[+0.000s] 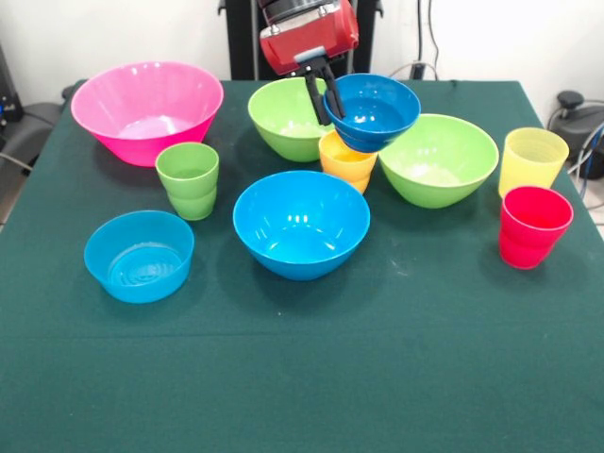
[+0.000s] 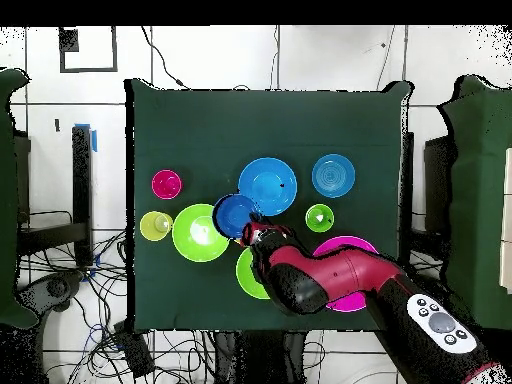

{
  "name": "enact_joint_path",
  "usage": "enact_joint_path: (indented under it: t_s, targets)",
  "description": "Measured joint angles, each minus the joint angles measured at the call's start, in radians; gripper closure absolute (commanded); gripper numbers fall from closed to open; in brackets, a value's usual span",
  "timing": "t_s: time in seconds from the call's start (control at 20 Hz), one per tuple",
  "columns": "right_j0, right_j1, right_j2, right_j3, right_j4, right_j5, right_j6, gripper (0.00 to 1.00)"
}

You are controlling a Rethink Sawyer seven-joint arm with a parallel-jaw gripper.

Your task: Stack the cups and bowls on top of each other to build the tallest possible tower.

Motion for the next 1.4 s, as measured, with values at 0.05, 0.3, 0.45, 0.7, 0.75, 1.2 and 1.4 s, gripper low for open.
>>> enact_joint_path:
  t_s: [0.05, 0.3, 0.45, 0.7, 0.75, 1.2, 1.4]
  targets:
    - [0.000, 0.000, 0.001, -0.002, 0.000, 0.000, 0.000, 1.00]
    - [-0.001, -0.001, 0.005, -0.007, -0.001, 0.000, 0.000, 1.00]
    - [-0.006, -0.005, 0.011, -0.007, -0.002, 0.000, 0.000, 1.00]
    - [-0.021, -0.019, 0.015, -0.007, -0.002, 0.000, 0.000, 1.00]
    - [-0.026, -0.021, 0.014, -0.006, -0.002, 0.000, 0.000, 1.00]
    - [-0.025, -0.021, 0.013, -0.007, -0.002, 0.000, 0.000, 1.00]
    - [-0.021, -0.021, 0.007, -0.007, -0.002, 0.000, 0.000, 1.00]
